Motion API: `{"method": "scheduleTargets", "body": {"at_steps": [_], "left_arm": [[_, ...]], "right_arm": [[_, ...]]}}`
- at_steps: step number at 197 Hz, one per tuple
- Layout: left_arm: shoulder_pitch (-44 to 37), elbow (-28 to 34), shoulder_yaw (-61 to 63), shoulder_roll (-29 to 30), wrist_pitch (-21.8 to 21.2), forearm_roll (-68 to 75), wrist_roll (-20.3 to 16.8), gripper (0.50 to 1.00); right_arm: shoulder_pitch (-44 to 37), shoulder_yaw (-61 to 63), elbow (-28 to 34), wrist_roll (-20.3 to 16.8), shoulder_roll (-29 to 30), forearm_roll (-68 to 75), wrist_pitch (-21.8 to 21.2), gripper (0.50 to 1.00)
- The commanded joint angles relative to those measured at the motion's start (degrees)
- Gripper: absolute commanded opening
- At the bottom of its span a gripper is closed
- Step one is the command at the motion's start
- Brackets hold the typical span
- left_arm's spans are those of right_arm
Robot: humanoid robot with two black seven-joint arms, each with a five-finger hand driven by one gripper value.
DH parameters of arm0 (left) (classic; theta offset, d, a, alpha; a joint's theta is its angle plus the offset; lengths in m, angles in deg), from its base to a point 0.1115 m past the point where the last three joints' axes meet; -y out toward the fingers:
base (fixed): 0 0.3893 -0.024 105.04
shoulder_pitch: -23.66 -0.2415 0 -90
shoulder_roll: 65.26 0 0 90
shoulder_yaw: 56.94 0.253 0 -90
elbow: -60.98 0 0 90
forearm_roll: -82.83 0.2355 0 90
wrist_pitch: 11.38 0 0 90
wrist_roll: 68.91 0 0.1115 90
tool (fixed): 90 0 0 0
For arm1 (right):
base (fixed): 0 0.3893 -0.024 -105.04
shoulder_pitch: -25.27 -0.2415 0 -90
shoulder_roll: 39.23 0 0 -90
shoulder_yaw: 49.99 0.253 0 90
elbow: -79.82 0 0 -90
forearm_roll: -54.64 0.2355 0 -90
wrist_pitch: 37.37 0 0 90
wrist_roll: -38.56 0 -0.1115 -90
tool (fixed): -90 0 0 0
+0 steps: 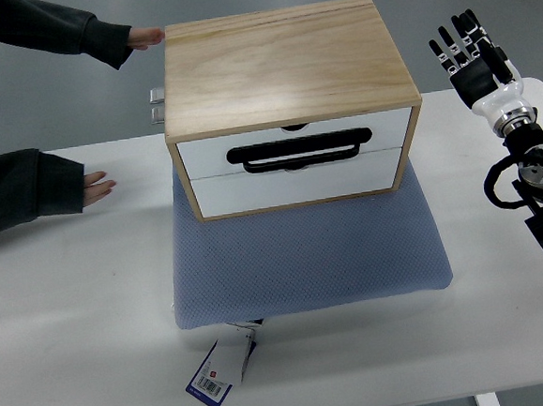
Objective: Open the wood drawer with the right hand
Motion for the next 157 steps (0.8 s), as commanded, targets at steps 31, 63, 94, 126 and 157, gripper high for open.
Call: {"method": "scheduleTargets", "body": {"at_steps": [31,63,94,126,157], "left_arm": [[0.0,-0.1,-0.1,0.0,-0.3,-0.2,0.0,1.000],[0.0,-0.1,-0.1,0.0,-0.2,0.2,0.0,1.000],[0.0,-0.3,0.0,0.0,0.4,0.4,0.0,1.000],[0.2,-1.6,0.0,0.0,0.6,0.5,0.0,1.000],[0.3,-2.6,0.0,0.0,0.6,0.6,0.0,1.000]], "right_arm": [[-0.2,-0.1,0.0,0.0,0.0,0.0,0.0,0.944],[-1.2,-0.6,0.3,-0.4,-1.4,-0.7,-0.6,0.944],[-7.9,-8.0,1.1,-3.3,-9.4,-8.2,-0.5,0.944],[-18.2,-27.8,11.6,-4.6,-23.5,-23.2,-1.3,0.944],[-34.4,-47.9,24.6,-8.8,-34.1,-33.0,-4.3,0.944]]}}
